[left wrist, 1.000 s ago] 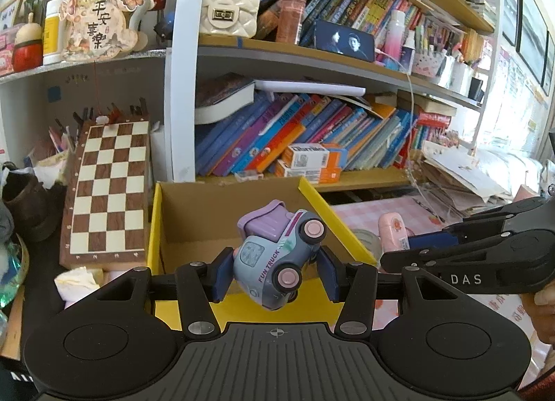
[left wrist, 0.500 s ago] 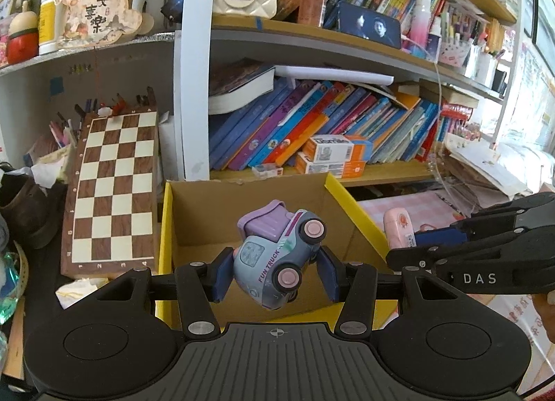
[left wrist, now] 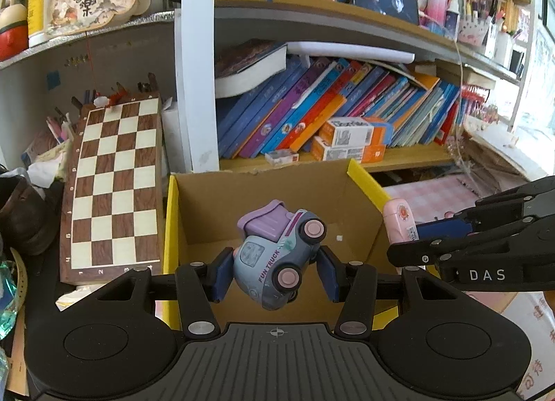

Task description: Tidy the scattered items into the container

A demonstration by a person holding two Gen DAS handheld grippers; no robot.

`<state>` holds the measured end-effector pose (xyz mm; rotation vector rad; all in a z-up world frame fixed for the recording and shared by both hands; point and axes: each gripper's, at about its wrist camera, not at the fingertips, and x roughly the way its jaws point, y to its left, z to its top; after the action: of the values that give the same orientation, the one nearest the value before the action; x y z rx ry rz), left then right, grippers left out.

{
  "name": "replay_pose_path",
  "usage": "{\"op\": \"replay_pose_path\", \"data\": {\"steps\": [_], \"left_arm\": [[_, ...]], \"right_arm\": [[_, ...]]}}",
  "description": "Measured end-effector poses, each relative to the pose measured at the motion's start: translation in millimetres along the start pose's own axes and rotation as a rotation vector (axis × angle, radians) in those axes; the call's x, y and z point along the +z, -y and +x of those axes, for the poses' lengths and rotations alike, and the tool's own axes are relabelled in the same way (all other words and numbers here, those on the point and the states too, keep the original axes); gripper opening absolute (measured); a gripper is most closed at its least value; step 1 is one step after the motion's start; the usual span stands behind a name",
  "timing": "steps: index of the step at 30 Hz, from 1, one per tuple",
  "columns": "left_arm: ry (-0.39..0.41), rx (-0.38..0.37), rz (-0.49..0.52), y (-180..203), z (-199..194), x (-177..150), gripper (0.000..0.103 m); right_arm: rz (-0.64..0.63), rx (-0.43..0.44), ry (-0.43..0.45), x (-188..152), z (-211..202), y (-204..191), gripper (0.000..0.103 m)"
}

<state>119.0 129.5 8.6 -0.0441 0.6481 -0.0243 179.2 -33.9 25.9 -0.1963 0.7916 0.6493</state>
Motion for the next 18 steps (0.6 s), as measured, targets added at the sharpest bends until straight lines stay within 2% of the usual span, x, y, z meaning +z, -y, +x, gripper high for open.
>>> {"op": "replay_pose_path", "data": {"steps": [18], "left_arm": [[-0.043, 0.023, 0.050, -4.3, 29.1, 2.3, 0.049]], "right_arm": [[-0.048, 0.021, -0.052, 12.1, 35.9, -2.4, 0.026]]}}
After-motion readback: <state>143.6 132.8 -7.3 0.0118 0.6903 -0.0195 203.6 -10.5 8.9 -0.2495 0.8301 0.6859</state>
